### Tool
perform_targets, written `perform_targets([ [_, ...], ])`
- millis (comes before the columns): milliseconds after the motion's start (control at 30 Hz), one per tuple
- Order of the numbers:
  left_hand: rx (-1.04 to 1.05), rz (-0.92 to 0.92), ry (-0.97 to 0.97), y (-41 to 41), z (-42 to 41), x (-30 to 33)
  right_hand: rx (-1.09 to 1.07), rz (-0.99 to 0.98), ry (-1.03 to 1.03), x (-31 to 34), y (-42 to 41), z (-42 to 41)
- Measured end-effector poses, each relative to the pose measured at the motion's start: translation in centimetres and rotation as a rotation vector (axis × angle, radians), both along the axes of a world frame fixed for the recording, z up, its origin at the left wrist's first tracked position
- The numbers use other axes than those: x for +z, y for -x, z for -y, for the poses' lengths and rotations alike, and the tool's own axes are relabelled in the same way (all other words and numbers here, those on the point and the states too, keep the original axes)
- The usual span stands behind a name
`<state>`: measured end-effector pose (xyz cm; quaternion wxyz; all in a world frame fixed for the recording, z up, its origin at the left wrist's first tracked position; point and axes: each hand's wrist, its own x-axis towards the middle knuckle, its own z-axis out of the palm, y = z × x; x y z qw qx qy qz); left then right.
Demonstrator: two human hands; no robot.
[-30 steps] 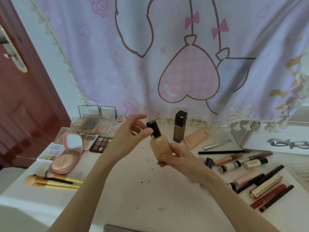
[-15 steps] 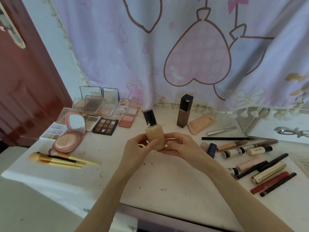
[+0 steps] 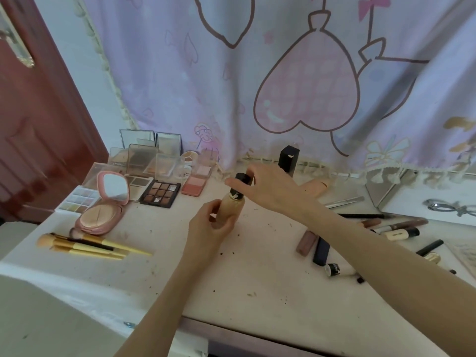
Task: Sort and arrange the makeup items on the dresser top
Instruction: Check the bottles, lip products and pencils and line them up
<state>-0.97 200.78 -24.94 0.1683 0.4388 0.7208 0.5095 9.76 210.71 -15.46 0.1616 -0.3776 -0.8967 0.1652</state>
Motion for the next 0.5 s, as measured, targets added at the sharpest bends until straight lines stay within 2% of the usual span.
perform_targets([
  [100, -0.009, -0.014, -0.011, -0.1, 0.1, 0.1, 0.069, -0.076, 0.097, -0.4, 0.1, -0.7],
  [233, -0.012, -0.038, -0.026, 0.0, 0.0, 0.0, 0.254, -0.016, 0.321, 0.6, -1.5, -1.6],
  [400, -0.023, -0.145, -0.03, 0.0, -0.2, -0.2, -0.029, -0.055, 0.274, -0.5, -1.1, -1.6],
  [500, -0.043, -0.165, -0.024, 0.0, 0.0, -0.3, 0.028, -0.025, 0.213, -0.9, -1.2, -1.7],
])
